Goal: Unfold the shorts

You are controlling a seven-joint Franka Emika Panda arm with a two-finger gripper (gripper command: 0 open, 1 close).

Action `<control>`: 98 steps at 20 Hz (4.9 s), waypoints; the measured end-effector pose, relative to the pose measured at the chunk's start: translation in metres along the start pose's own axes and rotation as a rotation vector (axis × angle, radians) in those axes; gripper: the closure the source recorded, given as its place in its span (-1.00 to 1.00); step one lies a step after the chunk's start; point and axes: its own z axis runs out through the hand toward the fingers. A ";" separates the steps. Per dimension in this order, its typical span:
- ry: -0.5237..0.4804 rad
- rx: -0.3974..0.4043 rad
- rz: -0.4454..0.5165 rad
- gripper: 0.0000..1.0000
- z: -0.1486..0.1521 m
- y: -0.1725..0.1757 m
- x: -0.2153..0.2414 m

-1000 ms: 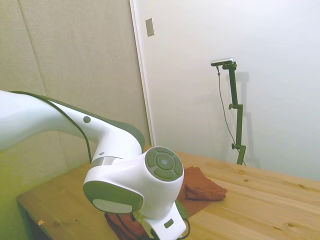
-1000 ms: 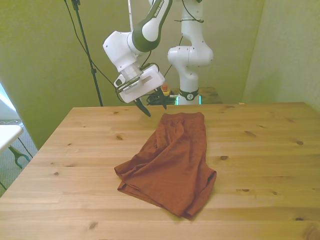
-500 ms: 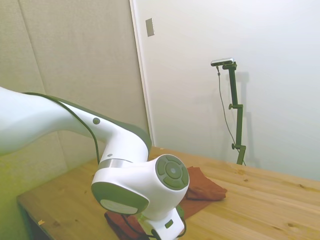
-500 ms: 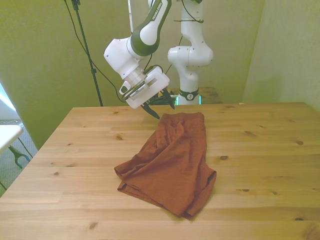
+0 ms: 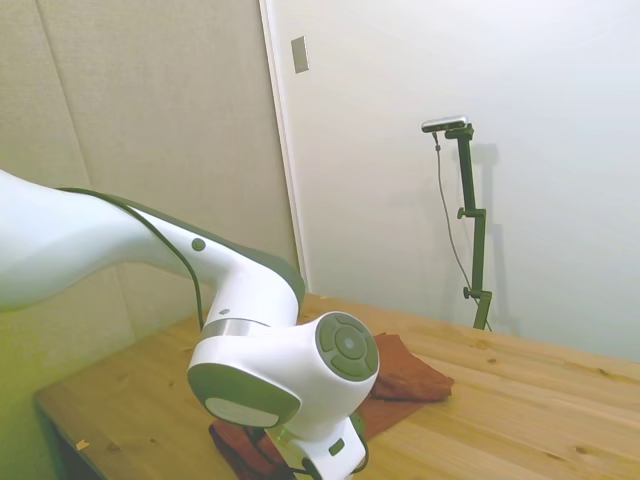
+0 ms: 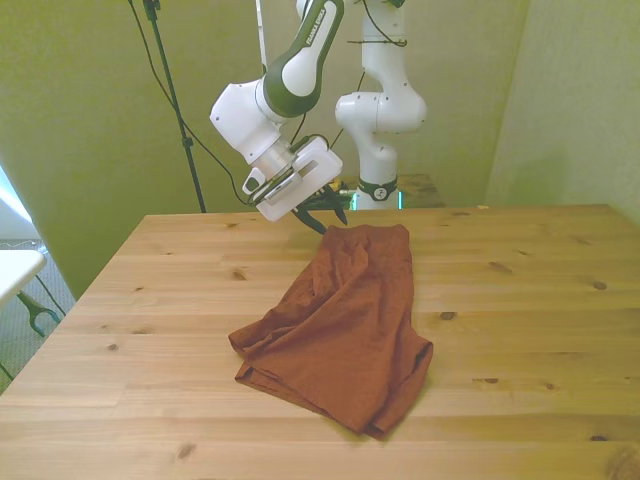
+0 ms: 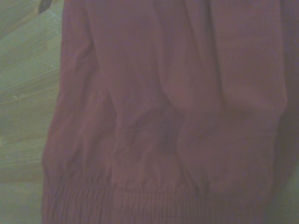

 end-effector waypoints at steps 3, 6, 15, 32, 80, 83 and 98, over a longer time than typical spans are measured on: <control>-0.002 0.004 0.004 1.00 0.001 0.000 0.002; -0.010 0.007 0.004 1.00 0.000 -0.001 0.003; -0.018 0.015 -0.012 1.00 -0.008 -0.009 0.002; -0.069 -0.017 -0.168 1.00 0.016 -0.139 -0.063; 0.500 -0.231 -0.061 -1.00 -0.006 -0.262 0.006; 0.623 -0.303 0.000 -1.00 0.018 -0.261 0.036; 0.845 -0.497 0.237 -1.00 0.057 -0.259 0.109</control>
